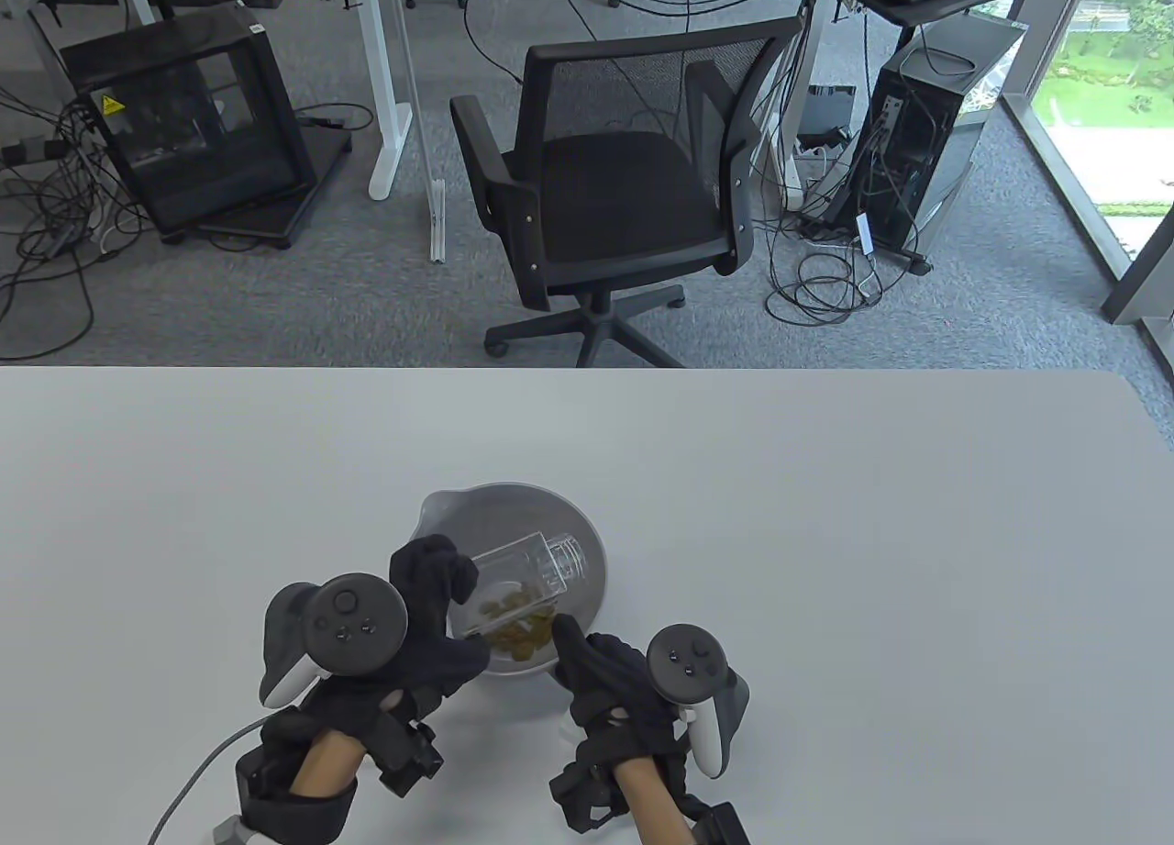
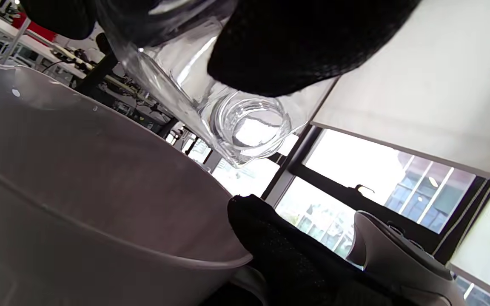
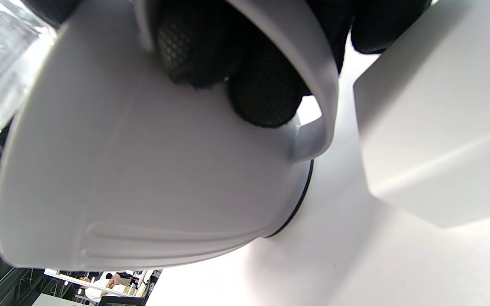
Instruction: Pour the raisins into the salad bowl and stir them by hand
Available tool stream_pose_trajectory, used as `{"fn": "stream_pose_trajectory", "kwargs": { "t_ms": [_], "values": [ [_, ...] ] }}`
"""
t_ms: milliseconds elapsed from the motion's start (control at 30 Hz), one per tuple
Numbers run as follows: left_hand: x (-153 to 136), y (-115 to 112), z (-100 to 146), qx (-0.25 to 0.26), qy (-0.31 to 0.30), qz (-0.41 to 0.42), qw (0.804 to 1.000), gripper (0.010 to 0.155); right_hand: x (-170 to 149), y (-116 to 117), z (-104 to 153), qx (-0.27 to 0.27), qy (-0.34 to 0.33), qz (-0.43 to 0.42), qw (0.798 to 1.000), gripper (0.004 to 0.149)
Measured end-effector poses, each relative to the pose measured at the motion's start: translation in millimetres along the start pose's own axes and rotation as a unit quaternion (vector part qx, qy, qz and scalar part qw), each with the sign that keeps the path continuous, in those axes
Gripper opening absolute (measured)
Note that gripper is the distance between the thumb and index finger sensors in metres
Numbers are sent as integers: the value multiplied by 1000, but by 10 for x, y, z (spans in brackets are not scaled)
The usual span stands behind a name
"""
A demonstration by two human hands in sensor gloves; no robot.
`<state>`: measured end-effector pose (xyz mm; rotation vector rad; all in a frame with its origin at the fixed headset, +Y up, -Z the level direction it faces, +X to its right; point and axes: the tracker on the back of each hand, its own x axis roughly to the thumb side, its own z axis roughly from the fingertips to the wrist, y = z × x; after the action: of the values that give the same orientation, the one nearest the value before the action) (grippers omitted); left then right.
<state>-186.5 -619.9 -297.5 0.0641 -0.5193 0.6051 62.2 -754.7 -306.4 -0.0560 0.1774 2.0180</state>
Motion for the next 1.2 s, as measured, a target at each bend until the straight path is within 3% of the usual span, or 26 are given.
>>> {"fn": "stream_pose_trajectory", "kwargs": {
  "t_ms": [100, 167, 267, 333, 567, 700, 800, 933, 1100, 1167, 1200],
  "values": [
    [-34, -27, 9, -12, -8, 29, 999, 106, 1, 3, 0, -1, 1, -1, 1000, 69],
    [-36, -25, 18, 9, -12, 6, 1000, 110, 2, 4, 0, 0, 1, -2, 1000, 69],
    [-42, 12, 50, 72, 11, -23, 997, 97, 0, 4, 1, 0, 1, -4, 1000, 70],
    [-64, 44, 81, 46, 7, -35, 998, 92, 0, 0, 0, 1, 2, -6, 1000, 70],
    [-203, 200, 372, 104, 67, -56, 991, 91, 2, -2, -1, 3, 2, -10, 1000, 70],
    [-607, 272, 694, 110, 141, -54, 982, 93, 2, -3, -3, 5, 2, -12, 1000, 70],
    [-1168, 179, 1008, 85, 213, -37, 973, 94, 1, -4, -5, 7, 1, -11, 1000, 70],
    [-1879, -9, 1295, 46, 288, 56, 955, 94, 21, 2, 8, -6, 5, -6, 1000, 69],
    [-2050, -130, 1320, 11, 326, 41, 945, 94, 52, 1, 24, -15, -4, 17, 1000, 67],
    [-2074, -195, 1347, -26, 353, 75, 932, 94, 56, -2, 16, -10, -3, 17, 1000, 67],
    [-2080, -203, 1351, -18, 355, 84, 931, 94, 55, -3, 15, -10, -3, 16, 1000, 67]
  ]
}}
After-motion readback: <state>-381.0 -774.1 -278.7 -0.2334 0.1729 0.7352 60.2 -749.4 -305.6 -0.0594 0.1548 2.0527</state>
